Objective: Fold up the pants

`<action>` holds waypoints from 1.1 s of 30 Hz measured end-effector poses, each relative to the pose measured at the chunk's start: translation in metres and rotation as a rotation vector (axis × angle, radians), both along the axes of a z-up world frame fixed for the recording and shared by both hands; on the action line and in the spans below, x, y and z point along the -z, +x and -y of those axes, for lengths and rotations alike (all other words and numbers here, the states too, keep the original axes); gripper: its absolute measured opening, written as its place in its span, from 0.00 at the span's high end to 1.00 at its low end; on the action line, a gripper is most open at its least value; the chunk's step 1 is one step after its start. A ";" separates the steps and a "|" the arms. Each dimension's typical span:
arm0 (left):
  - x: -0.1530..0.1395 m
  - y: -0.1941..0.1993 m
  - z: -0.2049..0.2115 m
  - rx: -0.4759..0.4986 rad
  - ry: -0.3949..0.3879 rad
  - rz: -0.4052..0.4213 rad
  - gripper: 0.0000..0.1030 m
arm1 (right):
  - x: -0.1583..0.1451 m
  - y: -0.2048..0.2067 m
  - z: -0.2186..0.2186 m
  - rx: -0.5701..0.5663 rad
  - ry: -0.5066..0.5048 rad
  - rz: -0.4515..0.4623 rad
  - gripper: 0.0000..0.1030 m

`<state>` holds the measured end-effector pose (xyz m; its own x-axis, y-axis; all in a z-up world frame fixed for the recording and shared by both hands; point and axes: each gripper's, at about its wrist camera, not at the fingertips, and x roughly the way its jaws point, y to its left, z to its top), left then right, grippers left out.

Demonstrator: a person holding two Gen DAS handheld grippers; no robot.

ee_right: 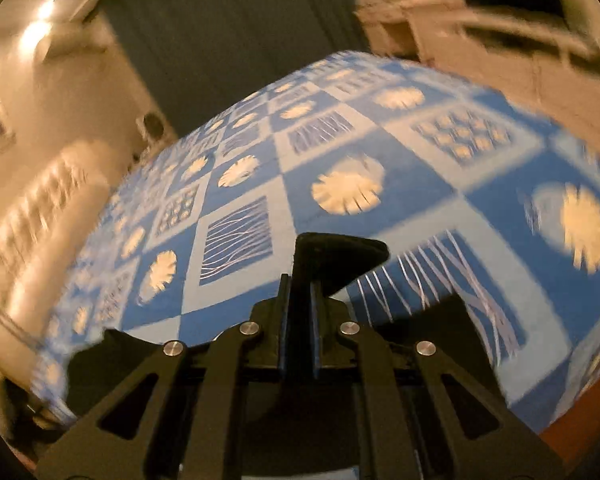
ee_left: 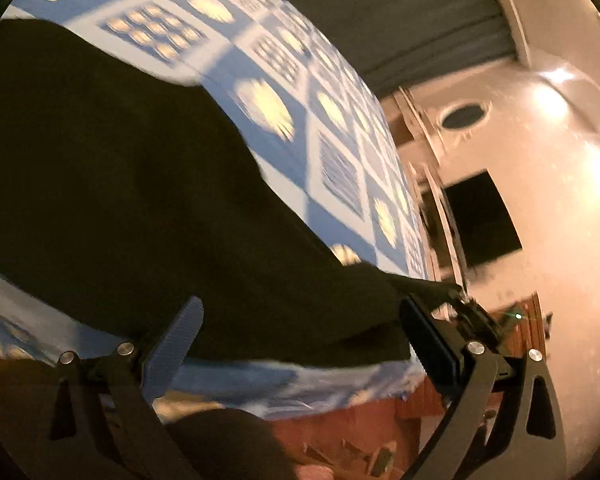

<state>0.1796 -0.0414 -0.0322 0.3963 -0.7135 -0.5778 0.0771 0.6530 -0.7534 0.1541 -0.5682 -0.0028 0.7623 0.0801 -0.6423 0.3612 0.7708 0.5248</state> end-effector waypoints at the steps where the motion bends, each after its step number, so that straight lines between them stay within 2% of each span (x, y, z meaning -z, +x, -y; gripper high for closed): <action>1: 0.002 -0.001 0.013 0.009 -0.014 -0.015 0.06 | 0.007 -0.006 0.008 0.012 0.053 0.003 0.93; 3: 0.011 -0.008 0.040 0.018 -0.062 -0.048 0.06 | 0.013 -0.019 0.019 0.035 0.108 0.023 0.93; 7: 0.022 -0.012 0.080 0.051 -0.089 -0.096 0.06 | 0.006 -0.035 0.032 0.056 0.176 0.090 0.93; 9: 0.029 -0.014 0.100 0.066 -0.103 -0.115 0.06 | 0.003 -0.040 0.036 0.061 0.178 0.108 0.93; 15: 0.041 -0.018 0.132 0.074 -0.124 -0.162 0.06 | 0.005 -0.052 0.050 0.082 0.258 0.162 0.93; 22: 0.044 -0.006 0.149 0.026 -0.158 -0.154 0.06 | 0.007 -0.056 0.053 0.070 0.291 0.171 0.93; 25: 0.049 0.002 0.154 0.003 -0.142 -0.148 0.06 | 0.012 -0.059 0.053 0.072 0.303 0.170 0.93; 29: 0.068 0.012 0.155 -0.047 -0.142 -0.233 0.06 | 0.016 -0.058 0.053 0.070 0.320 0.171 0.93; 33: 0.076 0.012 0.148 -0.104 -0.172 -0.249 0.06 | 0.018 -0.058 0.055 0.070 0.330 0.179 0.93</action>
